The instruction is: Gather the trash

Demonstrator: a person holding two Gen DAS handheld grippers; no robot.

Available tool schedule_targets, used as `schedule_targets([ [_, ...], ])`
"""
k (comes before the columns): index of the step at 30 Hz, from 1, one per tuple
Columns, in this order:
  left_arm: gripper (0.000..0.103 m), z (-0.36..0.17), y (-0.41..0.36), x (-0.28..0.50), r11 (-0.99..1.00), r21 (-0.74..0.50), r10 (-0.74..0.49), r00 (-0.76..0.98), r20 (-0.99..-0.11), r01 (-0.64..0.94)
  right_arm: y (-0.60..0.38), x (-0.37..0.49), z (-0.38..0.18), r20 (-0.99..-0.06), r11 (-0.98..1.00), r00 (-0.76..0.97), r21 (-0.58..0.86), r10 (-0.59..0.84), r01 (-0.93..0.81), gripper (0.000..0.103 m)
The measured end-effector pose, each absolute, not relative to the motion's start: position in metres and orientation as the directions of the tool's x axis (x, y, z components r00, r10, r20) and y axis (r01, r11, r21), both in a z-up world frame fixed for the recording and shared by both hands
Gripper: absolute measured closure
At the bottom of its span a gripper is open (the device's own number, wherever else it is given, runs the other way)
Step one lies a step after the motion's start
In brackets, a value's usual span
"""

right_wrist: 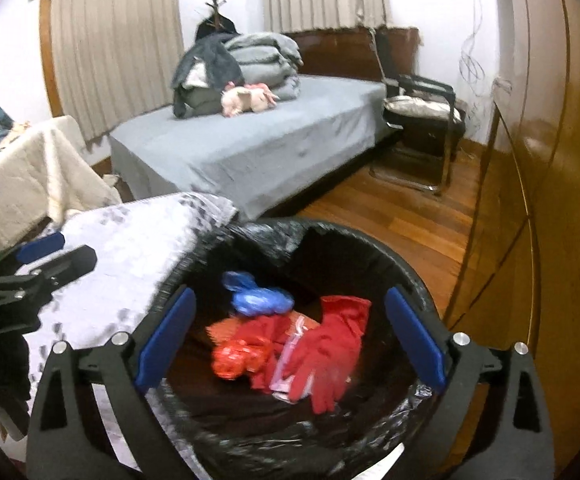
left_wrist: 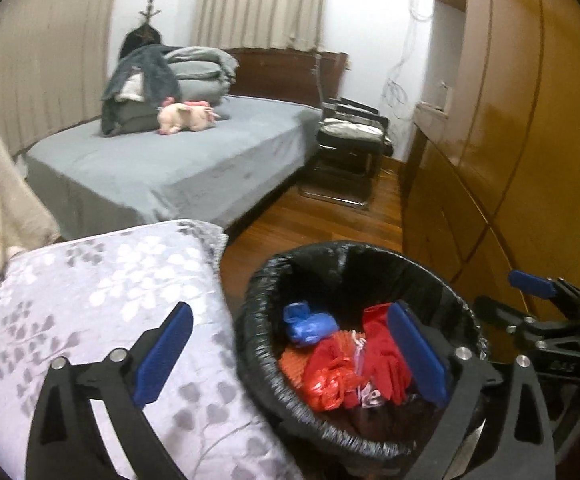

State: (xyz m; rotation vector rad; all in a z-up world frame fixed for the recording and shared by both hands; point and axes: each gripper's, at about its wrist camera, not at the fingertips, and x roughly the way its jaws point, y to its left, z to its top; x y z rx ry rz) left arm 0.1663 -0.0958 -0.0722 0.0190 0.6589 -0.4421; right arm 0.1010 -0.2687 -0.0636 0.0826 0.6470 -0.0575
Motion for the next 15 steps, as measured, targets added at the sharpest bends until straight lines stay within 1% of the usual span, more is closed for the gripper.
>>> schedule_targets([
  [6,0.006,-0.051,-0.067,0.144,0.948,-0.104,-0.300,0.740,-0.601,0.300,-0.247,0.088,-0.036,-0.582,0.998,0.814,0.055,-0.004,0.044,0.007],
  [11,0.006,-0.036,-0.054,0.126,0.955,-0.100,-0.283,0.759,-0.587,0.278,-0.236,0.079,-0.018,-0.566,0.997,0.824,0.078,0.031,0.016,0.006],
  [15,0.006,-0.022,-0.049,0.111,0.959,-0.080,-0.269,0.783,-0.561,0.272,-0.227,0.073,-0.007,-0.550,0.998,0.835,0.064,0.033,0.003,0.006],
])
